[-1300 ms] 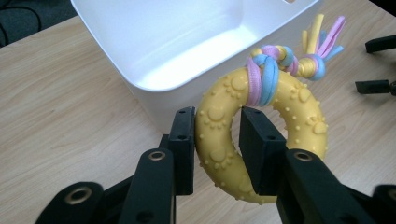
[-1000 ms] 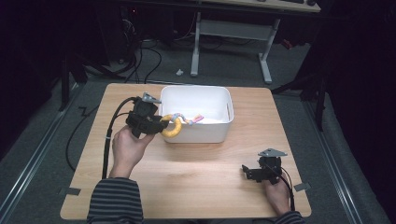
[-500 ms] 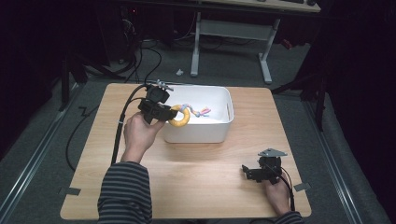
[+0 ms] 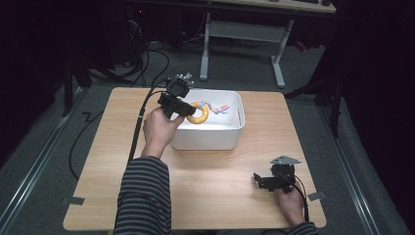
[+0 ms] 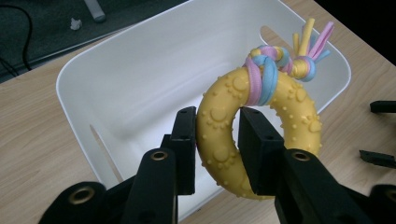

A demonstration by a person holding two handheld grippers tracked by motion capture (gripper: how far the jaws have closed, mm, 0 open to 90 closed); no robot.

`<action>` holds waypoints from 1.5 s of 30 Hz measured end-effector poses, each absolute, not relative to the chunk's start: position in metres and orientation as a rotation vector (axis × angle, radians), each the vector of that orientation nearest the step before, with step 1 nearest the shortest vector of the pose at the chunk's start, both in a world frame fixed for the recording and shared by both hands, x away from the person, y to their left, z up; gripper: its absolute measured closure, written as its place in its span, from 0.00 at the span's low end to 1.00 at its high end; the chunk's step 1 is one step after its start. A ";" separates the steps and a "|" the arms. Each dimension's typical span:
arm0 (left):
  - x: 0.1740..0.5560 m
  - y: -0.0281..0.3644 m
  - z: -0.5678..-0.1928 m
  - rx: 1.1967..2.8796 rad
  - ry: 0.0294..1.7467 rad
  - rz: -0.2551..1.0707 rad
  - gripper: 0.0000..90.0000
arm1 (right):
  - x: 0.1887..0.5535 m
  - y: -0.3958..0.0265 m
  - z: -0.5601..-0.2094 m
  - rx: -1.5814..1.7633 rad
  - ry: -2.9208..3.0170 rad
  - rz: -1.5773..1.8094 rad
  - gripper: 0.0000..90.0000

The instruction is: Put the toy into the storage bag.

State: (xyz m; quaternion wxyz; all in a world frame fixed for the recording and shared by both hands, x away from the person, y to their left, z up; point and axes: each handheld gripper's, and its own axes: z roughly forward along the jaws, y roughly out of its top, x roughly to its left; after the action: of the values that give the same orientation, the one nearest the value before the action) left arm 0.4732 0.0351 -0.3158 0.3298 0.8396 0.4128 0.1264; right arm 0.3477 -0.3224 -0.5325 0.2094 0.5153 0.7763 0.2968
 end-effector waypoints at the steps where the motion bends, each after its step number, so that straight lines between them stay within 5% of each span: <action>1: 0.476 0.032 -0.317 2.203 1.086 0.331 0.76 | 0.348 -0.322 -0.532 1.433 2.159 0.826 0.01; 45: 0.503 0.003 -0.372 2.267 1.151 0.268 0.76 | 0.348 -0.322 -0.532 1.432 2.160 0.827 0.01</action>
State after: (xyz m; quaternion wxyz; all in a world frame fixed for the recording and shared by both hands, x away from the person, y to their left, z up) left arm 0.5027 0.0029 -0.3716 0.2882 0.8491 0.4311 0.1004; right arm 0.3476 -0.3222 -0.5325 0.2091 0.5148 0.7764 0.2973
